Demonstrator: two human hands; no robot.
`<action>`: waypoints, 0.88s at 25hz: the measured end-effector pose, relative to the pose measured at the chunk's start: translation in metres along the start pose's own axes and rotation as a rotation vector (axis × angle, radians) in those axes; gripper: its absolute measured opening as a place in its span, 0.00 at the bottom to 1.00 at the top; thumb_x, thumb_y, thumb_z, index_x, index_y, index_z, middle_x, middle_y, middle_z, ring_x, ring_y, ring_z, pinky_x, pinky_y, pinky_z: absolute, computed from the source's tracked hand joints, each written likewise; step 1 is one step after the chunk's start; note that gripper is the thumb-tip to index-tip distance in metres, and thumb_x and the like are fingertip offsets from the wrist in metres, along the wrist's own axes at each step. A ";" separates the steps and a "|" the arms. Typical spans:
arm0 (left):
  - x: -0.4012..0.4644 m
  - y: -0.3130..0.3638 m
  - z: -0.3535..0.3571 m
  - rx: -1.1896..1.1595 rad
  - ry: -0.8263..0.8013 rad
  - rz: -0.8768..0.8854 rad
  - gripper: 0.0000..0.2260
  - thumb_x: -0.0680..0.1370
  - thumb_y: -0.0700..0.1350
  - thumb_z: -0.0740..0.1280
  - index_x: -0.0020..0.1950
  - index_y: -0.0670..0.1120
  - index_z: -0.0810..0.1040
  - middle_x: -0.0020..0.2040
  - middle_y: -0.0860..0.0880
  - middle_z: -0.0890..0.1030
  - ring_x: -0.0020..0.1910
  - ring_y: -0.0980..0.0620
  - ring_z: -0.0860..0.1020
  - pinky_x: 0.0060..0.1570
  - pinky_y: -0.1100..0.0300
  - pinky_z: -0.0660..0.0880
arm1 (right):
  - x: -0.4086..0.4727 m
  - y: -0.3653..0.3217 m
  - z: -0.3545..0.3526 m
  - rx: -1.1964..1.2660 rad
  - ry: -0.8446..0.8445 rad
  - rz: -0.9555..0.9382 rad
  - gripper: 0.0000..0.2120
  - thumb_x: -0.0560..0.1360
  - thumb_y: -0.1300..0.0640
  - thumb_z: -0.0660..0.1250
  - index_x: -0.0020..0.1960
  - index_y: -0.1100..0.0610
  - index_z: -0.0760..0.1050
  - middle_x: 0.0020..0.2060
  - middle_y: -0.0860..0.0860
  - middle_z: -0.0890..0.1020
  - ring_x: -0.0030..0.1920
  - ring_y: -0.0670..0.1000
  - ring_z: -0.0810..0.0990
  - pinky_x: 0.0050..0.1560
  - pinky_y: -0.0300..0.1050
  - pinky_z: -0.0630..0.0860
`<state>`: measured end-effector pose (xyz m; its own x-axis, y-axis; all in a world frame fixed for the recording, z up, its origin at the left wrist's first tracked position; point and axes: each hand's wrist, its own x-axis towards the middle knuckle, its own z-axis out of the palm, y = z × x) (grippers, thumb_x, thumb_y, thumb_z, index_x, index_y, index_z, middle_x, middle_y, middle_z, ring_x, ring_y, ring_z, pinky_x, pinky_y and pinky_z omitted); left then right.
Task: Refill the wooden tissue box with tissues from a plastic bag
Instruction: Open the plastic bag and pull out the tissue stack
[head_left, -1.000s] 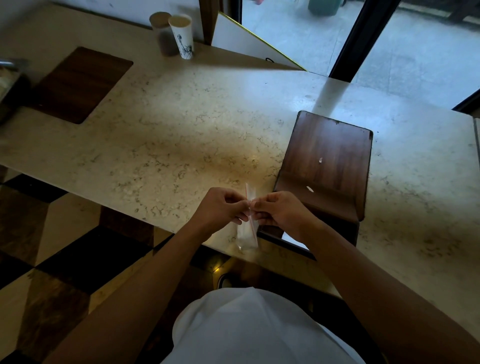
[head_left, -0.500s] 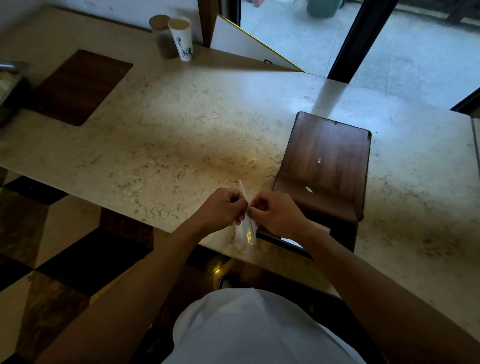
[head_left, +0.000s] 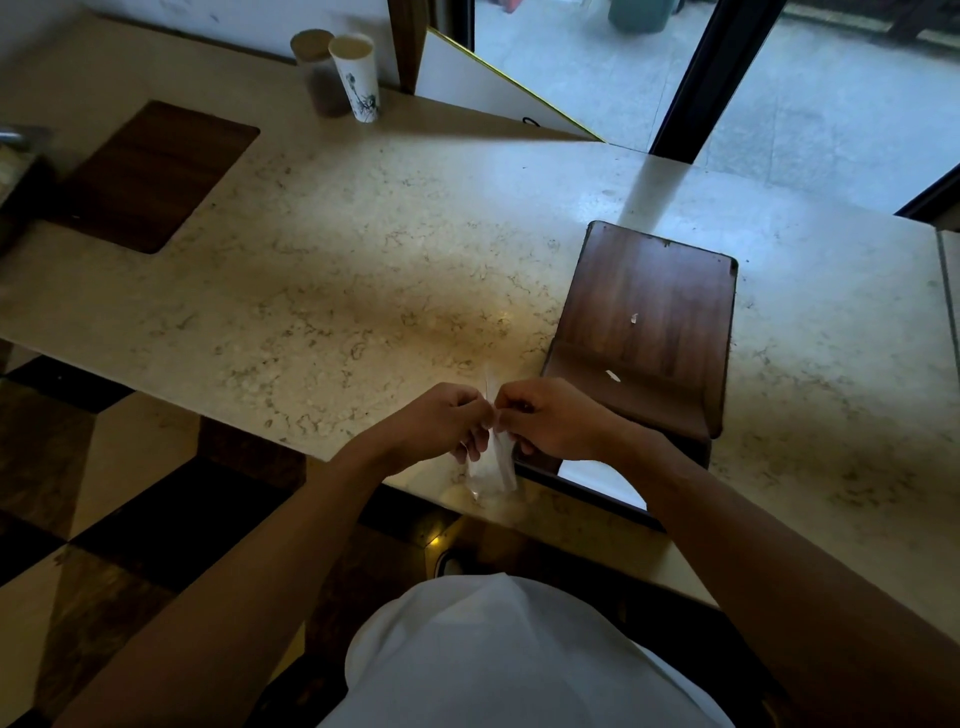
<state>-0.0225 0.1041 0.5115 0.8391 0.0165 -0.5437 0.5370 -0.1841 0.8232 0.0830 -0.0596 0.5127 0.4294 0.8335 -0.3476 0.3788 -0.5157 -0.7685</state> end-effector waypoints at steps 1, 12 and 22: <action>-0.001 0.000 0.001 0.003 -0.006 -0.002 0.11 0.82 0.42 0.60 0.46 0.39 0.80 0.37 0.44 0.82 0.35 0.50 0.79 0.36 0.59 0.76 | 0.000 0.001 -0.001 -0.003 -0.019 -0.006 0.09 0.81 0.55 0.64 0.43 0.46 0.77 0.34 0.43 0.80 0.32 0.35 0.79 0.33 0.30 0.73; 0.001 0.005 0.007 0.088 0.131 0.082 0.13 0.80 0.40 0.62 0.36 0.44 0.73 0.29 0.50 0.71 0.26 0.57 0.69 0.30 0.63 0.68 | 0.002 0.002 0.010 0.007 0.087 -0.020 0.11 0.79 0.54 0.65 0.40 0.57 0.77 0.29 0.48 0.76 0.27 0.42 0.70 0.29 0.35 0.68; -0.006 -0.001 -0.015 0.654 0.390 0.029 0.14 0.72 0.48 0.72 0.31 0.42 0.76 0.25 0.49 0.71 0.24 0.52 0.67 0.28 0.60 0.63 | -0.011 0.010 -0.010 -0.284 0.366 0.106 0.14 0.73 0.49 0.70 0.32 0.52 0.72 0.27 0.48 0.77 0.25 0.48 0.73 0.30 0.44 0.74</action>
<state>-0.0269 0.1190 0.5158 0.8872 0.3264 -0.3262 0.4555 -0.7327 0.5056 0.0902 -0.0765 0.5139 0.7192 0.6750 -0.1645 0.5047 -0.6703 -0.5440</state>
